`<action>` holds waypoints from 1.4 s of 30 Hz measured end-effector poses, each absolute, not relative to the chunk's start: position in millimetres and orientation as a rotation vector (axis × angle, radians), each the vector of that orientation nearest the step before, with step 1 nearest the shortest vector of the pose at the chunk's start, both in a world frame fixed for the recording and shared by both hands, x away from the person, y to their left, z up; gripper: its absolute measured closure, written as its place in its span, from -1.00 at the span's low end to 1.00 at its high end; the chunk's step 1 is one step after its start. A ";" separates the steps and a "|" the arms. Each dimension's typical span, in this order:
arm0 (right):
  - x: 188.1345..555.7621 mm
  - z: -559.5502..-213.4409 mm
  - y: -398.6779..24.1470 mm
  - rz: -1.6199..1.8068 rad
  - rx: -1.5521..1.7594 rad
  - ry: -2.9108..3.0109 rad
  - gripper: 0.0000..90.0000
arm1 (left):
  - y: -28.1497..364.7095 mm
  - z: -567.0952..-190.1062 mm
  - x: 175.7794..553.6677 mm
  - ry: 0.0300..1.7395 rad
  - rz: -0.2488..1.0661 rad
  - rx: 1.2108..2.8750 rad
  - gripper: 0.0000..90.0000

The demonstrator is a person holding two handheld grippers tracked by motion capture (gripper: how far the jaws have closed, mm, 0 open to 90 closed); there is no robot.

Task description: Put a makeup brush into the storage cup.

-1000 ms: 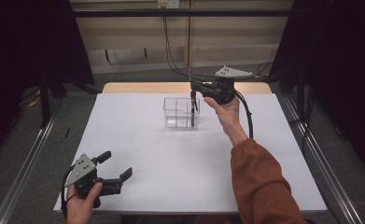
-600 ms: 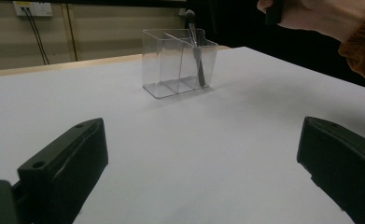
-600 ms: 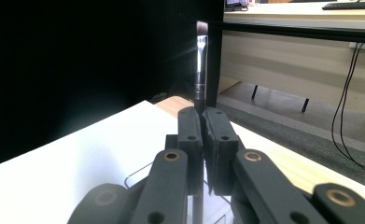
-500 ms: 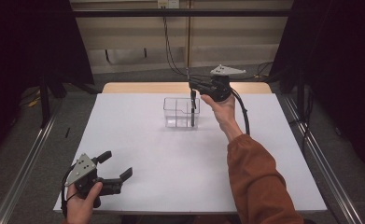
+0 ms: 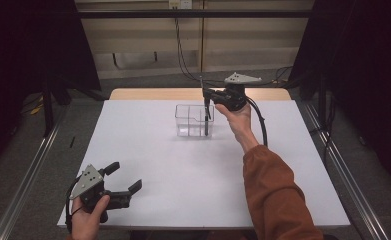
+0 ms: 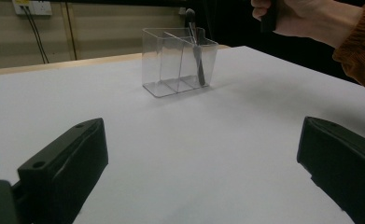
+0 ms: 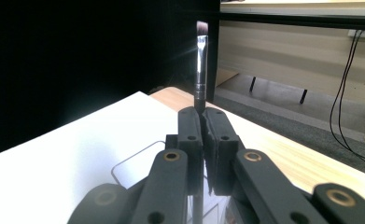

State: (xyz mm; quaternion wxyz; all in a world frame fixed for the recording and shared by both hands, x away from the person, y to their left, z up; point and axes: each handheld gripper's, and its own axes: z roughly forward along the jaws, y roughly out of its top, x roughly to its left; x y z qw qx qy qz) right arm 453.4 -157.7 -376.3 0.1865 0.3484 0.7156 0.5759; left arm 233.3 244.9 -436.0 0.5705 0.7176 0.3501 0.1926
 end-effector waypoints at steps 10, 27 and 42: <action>451.4 -385.7 -159.3 1.618 0.996 2.016 0.92 | 244.4 -435.9 233.5 0.819 0.453 1.687 -0.96; 451.8 -402.8 -161.5 1.603 1.037 2.021 0.92 | 244.5 -435.8 233.6 0.813 0.454 1.687 -0.96; 444.3 -419.5 -169.7 1.589 1.072 2.028 0.92 | 243.6 -436.0 233.4 0.815 0.454 1.691 -0.96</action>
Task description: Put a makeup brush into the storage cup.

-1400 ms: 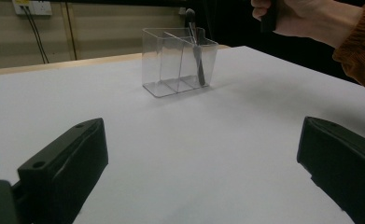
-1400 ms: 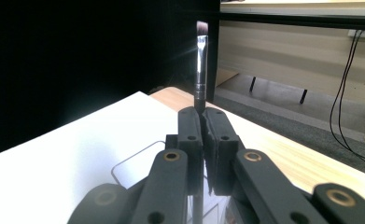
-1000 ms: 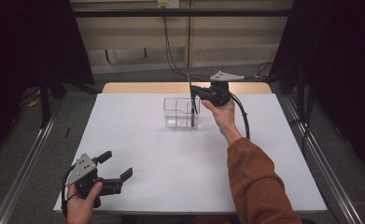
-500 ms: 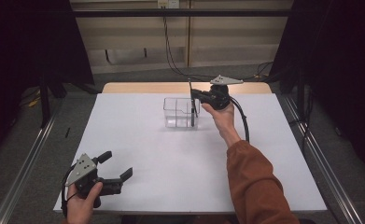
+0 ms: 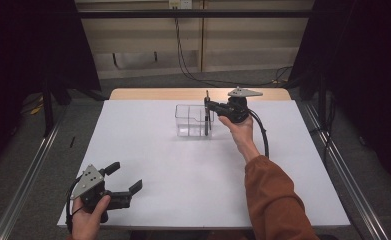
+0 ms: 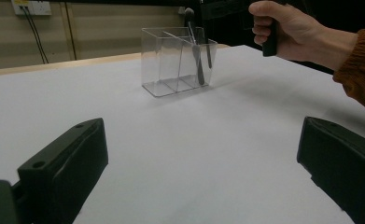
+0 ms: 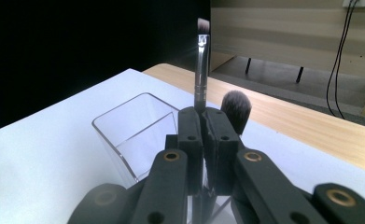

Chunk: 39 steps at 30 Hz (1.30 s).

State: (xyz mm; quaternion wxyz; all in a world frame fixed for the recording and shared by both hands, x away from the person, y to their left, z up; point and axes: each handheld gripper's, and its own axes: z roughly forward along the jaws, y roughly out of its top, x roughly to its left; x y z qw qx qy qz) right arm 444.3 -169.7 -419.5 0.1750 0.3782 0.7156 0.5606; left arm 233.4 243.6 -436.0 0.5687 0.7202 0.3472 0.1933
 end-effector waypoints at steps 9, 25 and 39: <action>443.8 -422.1 -171.2 1.582 1.072 2.037 0.92 | 243.0 -436.1 234.2 0.817 0.455 1.689 -0.96; 445.8 -426.8 -177.3 1.592 1.086 2.033 0.88 | 240.8 -436.8 238.9 0.820 0.451 1.701 -0.96; 437.9 -421.2 -181.9 1.632 1.072 2.015 0.57 | 239.7 -436.7 238.8 0.818 0.451 1.702 -0.96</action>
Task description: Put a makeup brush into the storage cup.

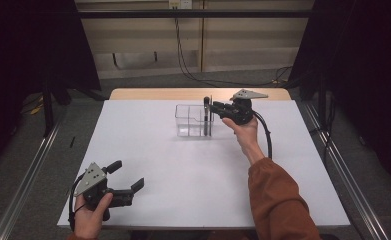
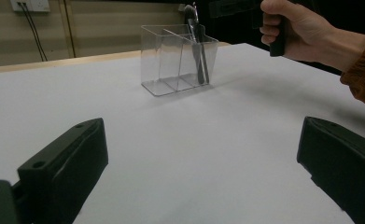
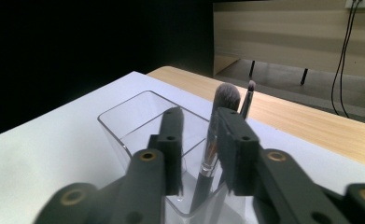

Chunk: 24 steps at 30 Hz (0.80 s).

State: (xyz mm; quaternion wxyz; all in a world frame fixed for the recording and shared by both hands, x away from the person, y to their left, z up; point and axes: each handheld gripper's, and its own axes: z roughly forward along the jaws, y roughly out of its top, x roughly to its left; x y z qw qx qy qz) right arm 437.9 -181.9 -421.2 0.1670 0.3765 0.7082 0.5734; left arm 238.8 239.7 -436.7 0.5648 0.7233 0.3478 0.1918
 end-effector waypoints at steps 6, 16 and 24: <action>431.9 -424.6 -180.5 1.635 1.064 2.026 0.14 | 239.5 -436.3 237.4 0.818 0.451 1.697 -0.96; 416.6 -421.0 -180.1 1.635 1.040 2.024 -0.41 | 242.4 -435.6 234.2 0.809 0.458 1.693 -0.96; 409.1 -420.7 -182.2 1.629 1.063 2.035 -0.92 | 242.2 -435.5 233.6 0.813 0.459 1.691 -0.96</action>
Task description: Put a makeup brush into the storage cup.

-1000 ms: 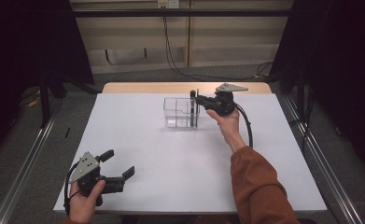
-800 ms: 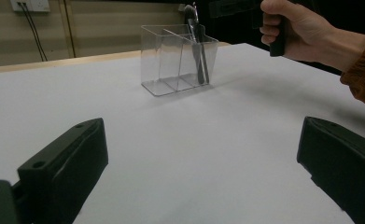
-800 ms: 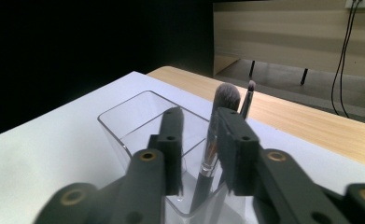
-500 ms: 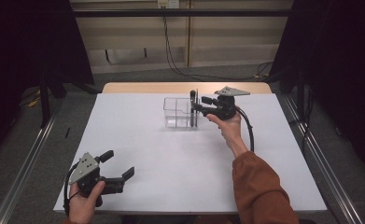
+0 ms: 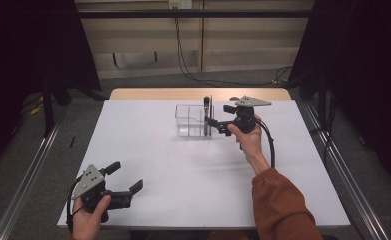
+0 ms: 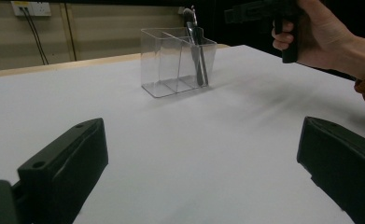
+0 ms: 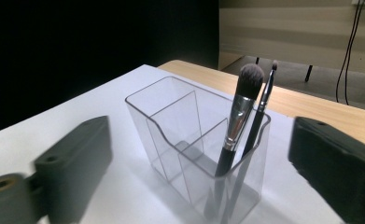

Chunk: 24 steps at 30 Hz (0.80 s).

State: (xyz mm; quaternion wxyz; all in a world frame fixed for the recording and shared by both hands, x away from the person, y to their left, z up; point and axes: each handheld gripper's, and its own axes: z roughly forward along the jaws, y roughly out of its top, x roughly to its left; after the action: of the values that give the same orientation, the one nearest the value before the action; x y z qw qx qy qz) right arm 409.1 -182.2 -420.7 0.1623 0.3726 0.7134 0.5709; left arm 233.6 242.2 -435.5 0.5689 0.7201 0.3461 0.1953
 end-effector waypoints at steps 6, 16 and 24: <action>398.5 -417.0 -189.6 1.630 1.047 2.023 -0.96 | 242.0 -435.3 233.3 0.809 0.463 1.696 -0.96; 381.6 -413.9 -199.6 1.584 1.064 1.992 -0.94 | 242.3 -435.2 233.2 0.817 0.464 1.691 -0.96; 368.0 -413.3 -208.0 1.528 1.058 1.950 -0.94 | 242.7 -435.5 233.9 0.816 0.464 1.687 -0.96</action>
State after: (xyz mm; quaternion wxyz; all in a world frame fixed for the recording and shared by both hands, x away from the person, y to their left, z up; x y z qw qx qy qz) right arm 368.0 -208.0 -413.3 0.2218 0.3830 0.7059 0.5530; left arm 233.9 242.7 -435.5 0.5691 0.7184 0.3476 0.1978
